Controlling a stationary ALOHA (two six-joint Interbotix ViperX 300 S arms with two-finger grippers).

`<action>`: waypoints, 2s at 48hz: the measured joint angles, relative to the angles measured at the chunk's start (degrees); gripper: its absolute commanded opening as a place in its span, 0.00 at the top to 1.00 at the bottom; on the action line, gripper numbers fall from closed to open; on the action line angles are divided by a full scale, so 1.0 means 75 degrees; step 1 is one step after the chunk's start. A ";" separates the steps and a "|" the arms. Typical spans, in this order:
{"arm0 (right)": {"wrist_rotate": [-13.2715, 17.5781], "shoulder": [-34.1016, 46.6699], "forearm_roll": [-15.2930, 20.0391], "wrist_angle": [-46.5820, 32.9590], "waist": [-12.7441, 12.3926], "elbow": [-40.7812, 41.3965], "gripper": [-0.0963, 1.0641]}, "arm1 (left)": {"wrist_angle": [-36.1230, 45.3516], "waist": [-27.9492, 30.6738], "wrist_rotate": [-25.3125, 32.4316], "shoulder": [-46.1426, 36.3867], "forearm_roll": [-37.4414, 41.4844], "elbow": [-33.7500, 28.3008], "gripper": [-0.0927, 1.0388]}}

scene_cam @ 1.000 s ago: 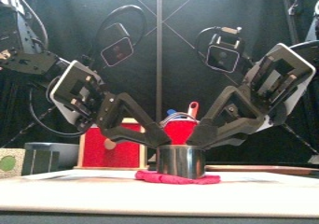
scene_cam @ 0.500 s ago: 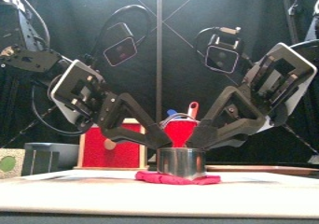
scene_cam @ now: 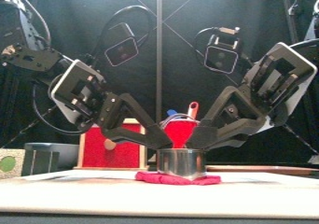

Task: Get the cutter from the drawer then cut the dough then place the extra dough in the bowl
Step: Cut the dough

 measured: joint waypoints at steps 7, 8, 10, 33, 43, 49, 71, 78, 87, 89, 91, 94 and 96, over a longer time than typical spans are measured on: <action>0.0012 0.0000 0.0000 0.0059 0.0000 -0.0023 0.43 | 0.0000 0.0000 0.0000 0.0000 0.0000 -0.0012 0.54; 0.0000 0.0000 0.0000 0.0070 0.0000 -0.0023 0.43 | 0.0000 0.0000 -0.0012 0.0000 0.0000 0.0000 0.54; 0.0000 0.0000 -0.0012 0.0070 0.0000 -0.0023 0.43 | 0.0000 0.0000 0.0000 0.0000 0.0000 0.0000 0.55; 0.0000 0.0000 0.0000 0.0117 0.0000 -0.0047 0.43 | 0.0211 0.0000 0.0000 0.0000 0.0000 -0.0047 0.55; 0.0000 0.0012 -0.0012 0.0176 0.0000 -0.0059 0.43 | 0.0352 0.0000 -0.0012 0.0000 0.0000 -0.0082 0.55; 0.0000 0.0012 0.0000 0.0211 0.0000 -0.0059 0.43 | 0.0352 0.0000 0.0000 0.0000 0.0000 -0.0094 0.55; -0.0012 0.0035 0.0000 0.0316 0.0000 -0.0129 0.43 | 0.0352 0.0000 0.0000 0.0023 -0.0012 -0.0141 0.55; -0.0023 0.0047 -0.0035 0.0328 -0.0012 -0.0141 0.43 | 0.0352 0.0000 0.0000 0.0023 0.0000 -0.0141 0.55; -0.0035 0.0023 -0.0199 0.0340 -0.0070 -0.0152 0.42 | 0.0352 0.0000 0.0000 0.0023 0.0000 -0.0141 0.53; -0.0035 -0.0023 -0.0246 0.0375 -0.0094 -0.0152 0.42 | 0.0352 0.0000 0.0000 0.0023 0.0000 -0.0141 0.52; -0.0023 -0.0094 -0.0305 0.0469 -0.0141 -0.0152 0.41 | 0.0352 0.0000 0.0000 0.0012 0.0000 -0.0141 0.51; -0.0023 -0.0223 -0.0316 0.0715 -0.0176 -0.0152 0.41 | 0.0352 0.0000 0.0000 0.0000 0.0012 -0.0152 0.48; -0.0012 -0.0305 -0.0328 0.0891 -0.0211 -0.0176 0.40 | 0.0363 0.0000 0.0000 -0.0059 0.0012 -0.0152 0.45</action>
